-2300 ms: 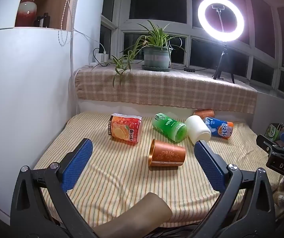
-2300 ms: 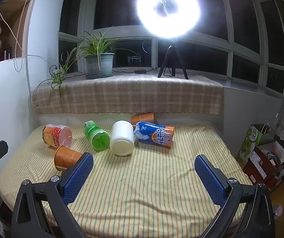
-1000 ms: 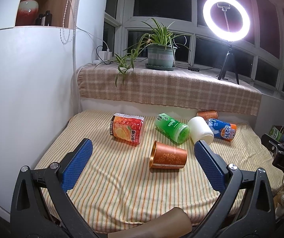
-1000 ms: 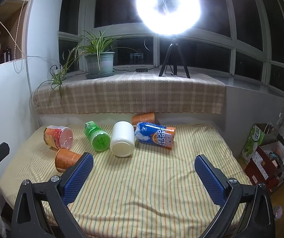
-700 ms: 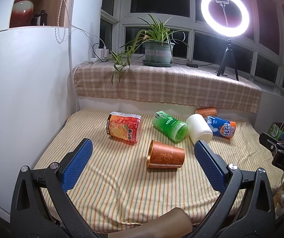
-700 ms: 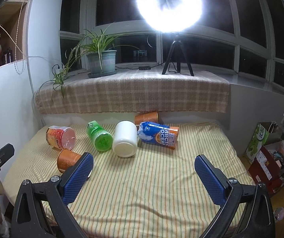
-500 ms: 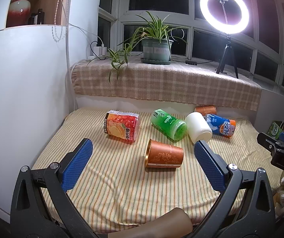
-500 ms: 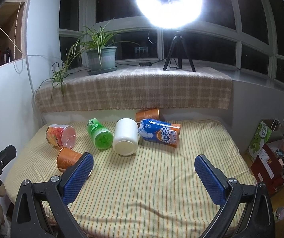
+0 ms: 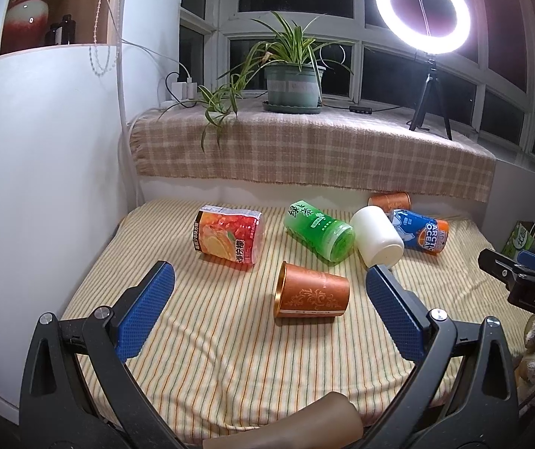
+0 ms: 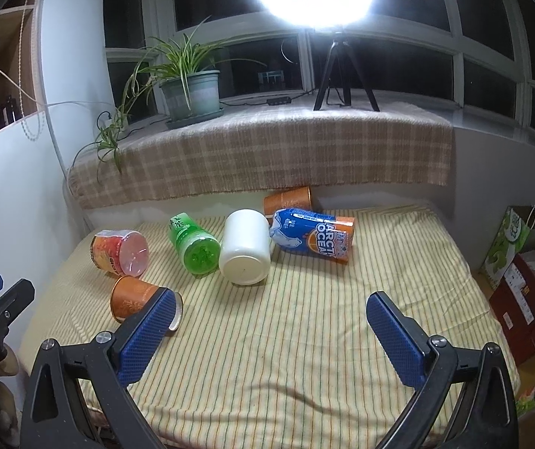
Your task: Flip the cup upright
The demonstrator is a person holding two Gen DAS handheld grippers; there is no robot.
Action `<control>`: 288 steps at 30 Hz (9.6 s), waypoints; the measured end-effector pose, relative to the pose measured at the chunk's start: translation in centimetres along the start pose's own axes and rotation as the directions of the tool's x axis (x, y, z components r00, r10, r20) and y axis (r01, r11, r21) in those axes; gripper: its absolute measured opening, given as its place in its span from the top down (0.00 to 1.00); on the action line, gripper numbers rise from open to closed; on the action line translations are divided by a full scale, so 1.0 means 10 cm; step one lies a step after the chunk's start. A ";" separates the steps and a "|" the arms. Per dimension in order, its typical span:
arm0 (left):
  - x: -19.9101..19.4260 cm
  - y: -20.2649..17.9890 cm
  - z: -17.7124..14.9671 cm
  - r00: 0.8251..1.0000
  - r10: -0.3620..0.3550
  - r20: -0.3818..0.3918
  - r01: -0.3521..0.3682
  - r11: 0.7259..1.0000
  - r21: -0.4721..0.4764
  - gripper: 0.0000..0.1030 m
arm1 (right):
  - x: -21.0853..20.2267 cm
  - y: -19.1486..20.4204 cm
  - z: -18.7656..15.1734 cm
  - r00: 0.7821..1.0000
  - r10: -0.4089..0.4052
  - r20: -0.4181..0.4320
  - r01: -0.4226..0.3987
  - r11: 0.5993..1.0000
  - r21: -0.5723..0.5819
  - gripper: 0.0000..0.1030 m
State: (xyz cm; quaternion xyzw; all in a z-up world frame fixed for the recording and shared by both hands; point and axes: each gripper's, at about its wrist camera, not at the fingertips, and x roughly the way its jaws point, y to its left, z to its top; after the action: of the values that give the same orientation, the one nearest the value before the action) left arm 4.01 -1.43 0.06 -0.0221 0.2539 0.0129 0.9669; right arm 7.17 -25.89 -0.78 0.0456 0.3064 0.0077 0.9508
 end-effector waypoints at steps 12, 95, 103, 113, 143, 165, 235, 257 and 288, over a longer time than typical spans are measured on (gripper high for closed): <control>0.06 -0.03 0.01 1.000 -0.002 -0.005 0.002 1.000 0.008 0.00 | 0.10 -0.04 0.05 1.000 0.014 -0.026 -0.014 1.000 0.017 0.00; 0.03 0.69 -0.20 0.988 0.108 -0.109 -0.117 0.990 -0.074 0.00 | 2.31 0.09 0.34 0.836 0.329 -0.439 -0.226 0.936 0.272 0.27; 0.05 0.56 -0.20 0.991 0.076 -0.109 -0.083 0.994 -0.066 0.00 | 1.84 -0.05 0.04 0.833 0.368 -0.414 -0.257 0.919 0.299 0.27; 0.22 0.30 -0.22 0.988 -0.019 -0.152 0.010 0.998 -0.061 0.00 | 1.31 -0.16 -0.41 0.825 0.397 -0.402 -0.267 0.901 0.341 0.27; 1.15 -0.73 -0.28 0.741 -0.519 -0.427 0.404 0.851 -0.335 0.07 | 0.42 -0.76 -0.66 0.931 0.217 -0.293 -0.147 0.959 0.243 0.15; 1.86 -1.04 -0.48 0.597 -0.609 -0.522 0.371 0.787 -0.494 0.20 | 0.37 -1.01 -0.81 0.936 0.189 -0.297 -0.105 0.955 0.277 0.15; 1.01 -1.47 -0.41 0.818 -0.423 -0.390 0.479 0.876 0.055 0.25 | 0.35 -1.02 -0.84 0.940 0.156 -0.303 -0.069 0.958 0.277 0.15; 0.96 -1.16 -0.53 0.797 -0.435 -0.419 0.486 0.874 0.016 0.21 | 0.19 -0.83 -0.66 0.972 0.041 -0.232 -0.008 0.990 0.144 0.16; 0.04 -0.54 -0.22 0.977 -0.211 -0.022 0.212 0.965 0.152 0.00 | -0.26 -0.33 -0.40 0.987 -0.150 0.049 0.153 0.986 -0.064 0.00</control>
State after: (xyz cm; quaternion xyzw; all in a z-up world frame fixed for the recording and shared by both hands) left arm 3.48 -6.90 -1.90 0.0255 0.2530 -0.1098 0.9609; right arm 2.66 -28.92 -2.81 -0.0098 0.2877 -0.0553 0.9561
